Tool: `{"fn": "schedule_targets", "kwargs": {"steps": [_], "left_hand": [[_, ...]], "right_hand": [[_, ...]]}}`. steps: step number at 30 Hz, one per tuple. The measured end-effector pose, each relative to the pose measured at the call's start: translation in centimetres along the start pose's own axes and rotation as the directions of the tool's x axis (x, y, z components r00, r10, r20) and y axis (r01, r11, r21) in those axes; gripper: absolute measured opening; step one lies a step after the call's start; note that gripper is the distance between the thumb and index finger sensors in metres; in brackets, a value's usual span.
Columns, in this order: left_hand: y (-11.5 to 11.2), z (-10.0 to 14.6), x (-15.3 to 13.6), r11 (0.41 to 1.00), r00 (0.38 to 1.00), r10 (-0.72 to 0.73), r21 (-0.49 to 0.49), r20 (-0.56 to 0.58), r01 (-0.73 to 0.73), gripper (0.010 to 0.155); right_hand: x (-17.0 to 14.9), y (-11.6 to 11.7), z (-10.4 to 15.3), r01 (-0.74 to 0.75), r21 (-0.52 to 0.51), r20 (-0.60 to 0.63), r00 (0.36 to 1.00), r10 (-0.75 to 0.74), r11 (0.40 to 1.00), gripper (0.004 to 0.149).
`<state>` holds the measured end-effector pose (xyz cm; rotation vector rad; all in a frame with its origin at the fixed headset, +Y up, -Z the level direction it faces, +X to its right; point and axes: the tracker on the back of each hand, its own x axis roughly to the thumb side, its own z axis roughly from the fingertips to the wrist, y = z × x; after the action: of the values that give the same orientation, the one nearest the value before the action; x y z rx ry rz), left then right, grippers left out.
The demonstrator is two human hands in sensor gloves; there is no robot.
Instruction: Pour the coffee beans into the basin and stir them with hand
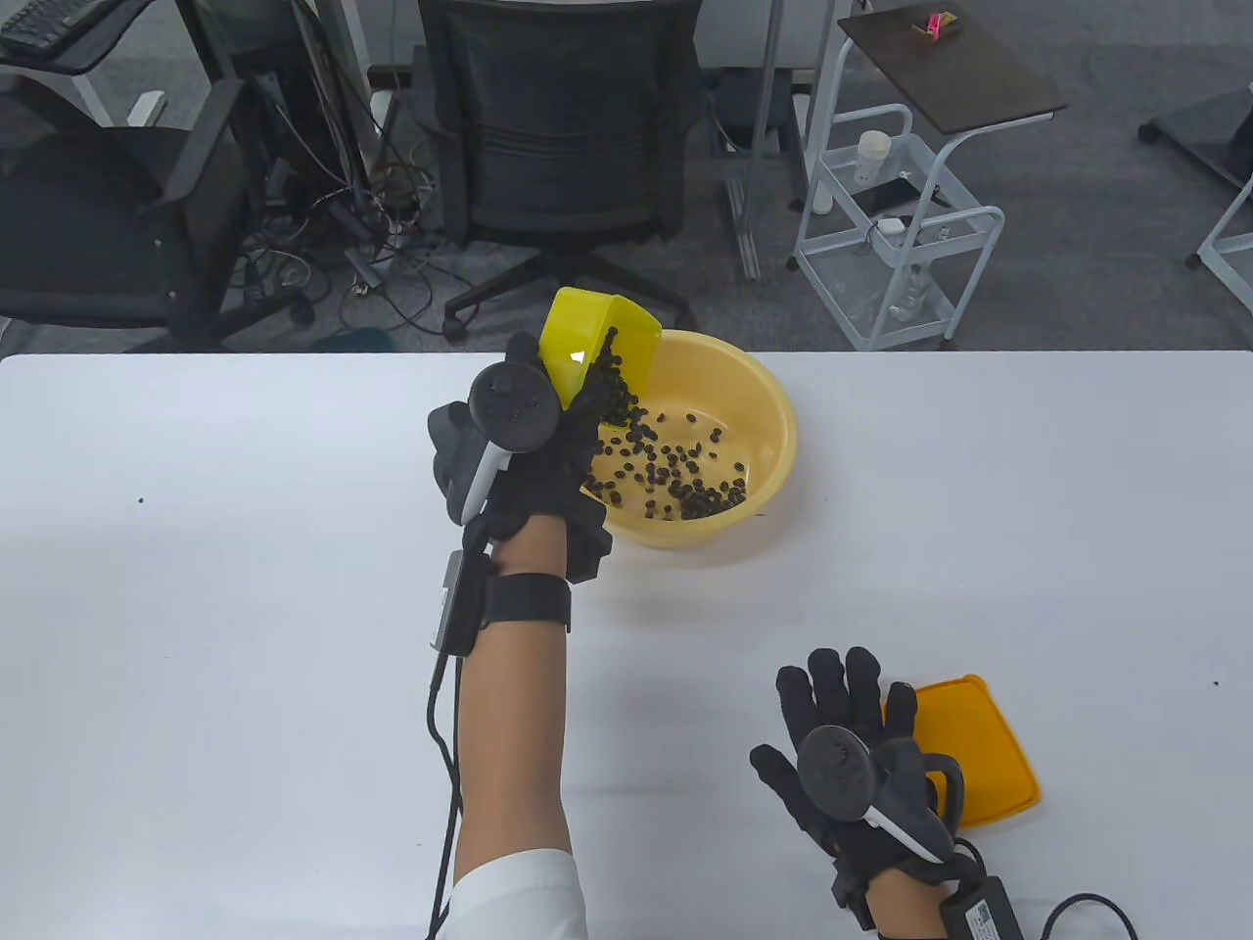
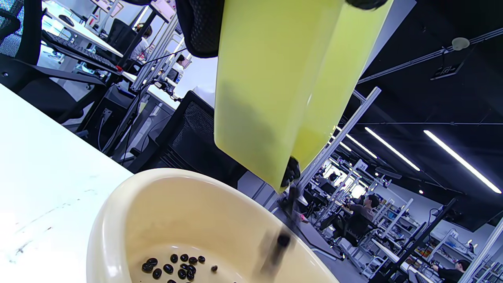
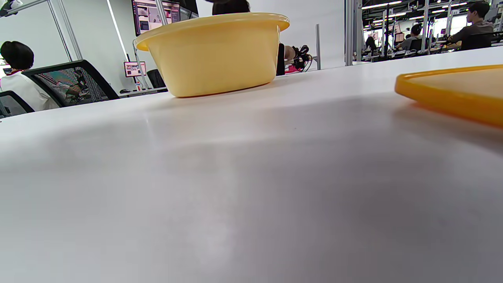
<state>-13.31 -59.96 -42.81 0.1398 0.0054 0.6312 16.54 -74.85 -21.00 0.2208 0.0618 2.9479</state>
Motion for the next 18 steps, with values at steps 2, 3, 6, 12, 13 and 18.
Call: {"fn": "schedule_targets", "kwargs": {"steps": [2,3,6,12,13,18], "left_hand": [[0.04,-0.03,0.05,1.0,1.0,-0.007,0.002,0.0,0.007,0.077],[0.04,-0.02,0.09,1.0,1.0,-0.013,0.004,-0.006,0.013,0.077],[0.02,-0.03,0.21,0.999,0.999,-0.035,0.007,-0.009,0.035,0.077],[0.01,0.0,0.43,0.999,0.999,-0.031,0.006,-0.008,0.031,0.077],[0.03,0.0,0.48,0.999,0.999,-0.034,0.007,-0.005,0.034,0.077],[0.12,-0.06,0.95,0.997,0.997,-0.078,0.011,0.005,0.077,0.077]], "right_hand": [[-0.01,0.01,0.0,0.003,0.003,-0.001,1.0,-0.003,1.0,0.08],[-0.02,0.01,0.0,0.005,0.004,-0.001,1.0,-0.005,1.0,0.08],[-0.02,0.0,0.03,0.005,0.004,-0.001,1.0,-0.005,1.0,0.08],[0.0,0.04,0.03,0.003,0.012,0.0,1.0,-0.003,1.0,0.079],[0.0,0.04,0.03,0.003,0.012,0.0,1.0,-0.003,1.0,0.079],[0.0,0.04,0.01,0.004,0.014,0.0,1.0,-0.004,1.0,0.079]]}}
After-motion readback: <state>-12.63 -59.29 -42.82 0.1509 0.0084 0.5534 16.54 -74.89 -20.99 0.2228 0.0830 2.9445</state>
